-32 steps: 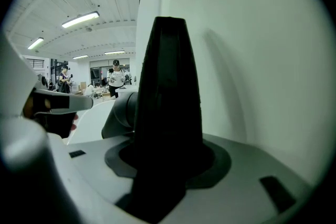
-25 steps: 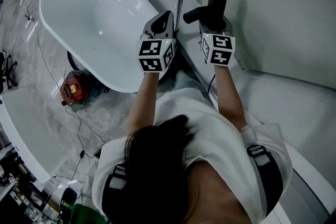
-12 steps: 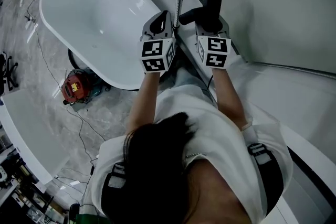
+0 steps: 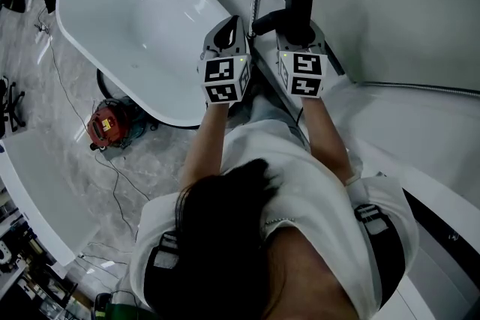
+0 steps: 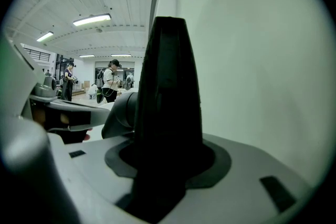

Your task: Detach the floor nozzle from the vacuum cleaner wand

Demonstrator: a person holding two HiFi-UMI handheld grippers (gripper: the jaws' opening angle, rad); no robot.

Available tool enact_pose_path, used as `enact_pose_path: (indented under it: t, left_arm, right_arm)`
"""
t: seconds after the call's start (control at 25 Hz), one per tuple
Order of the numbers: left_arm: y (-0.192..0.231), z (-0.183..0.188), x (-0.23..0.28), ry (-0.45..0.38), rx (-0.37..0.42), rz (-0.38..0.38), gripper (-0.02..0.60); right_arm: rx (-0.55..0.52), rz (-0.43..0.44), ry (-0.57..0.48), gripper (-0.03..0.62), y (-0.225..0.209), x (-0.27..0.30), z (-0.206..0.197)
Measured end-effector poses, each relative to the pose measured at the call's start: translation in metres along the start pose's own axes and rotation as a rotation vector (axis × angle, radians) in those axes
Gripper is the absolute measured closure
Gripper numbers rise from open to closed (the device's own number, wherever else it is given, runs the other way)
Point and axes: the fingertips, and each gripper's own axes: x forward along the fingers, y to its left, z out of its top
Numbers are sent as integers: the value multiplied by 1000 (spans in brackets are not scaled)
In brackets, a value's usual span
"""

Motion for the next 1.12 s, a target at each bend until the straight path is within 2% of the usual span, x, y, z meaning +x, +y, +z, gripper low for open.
enact_pose_path:
  t: [0.52, 1.12]
  left_arm:
    - [-11, -5, -1, -8, 13, -3, 578]
    - [-6, -7, -2, -11, 16, 42, 578]
  right_arm:
    - [-29, -7, -8, 387, 1, -7, 0]
    - [-28, 2, -13, 387, 3, -7, -2]
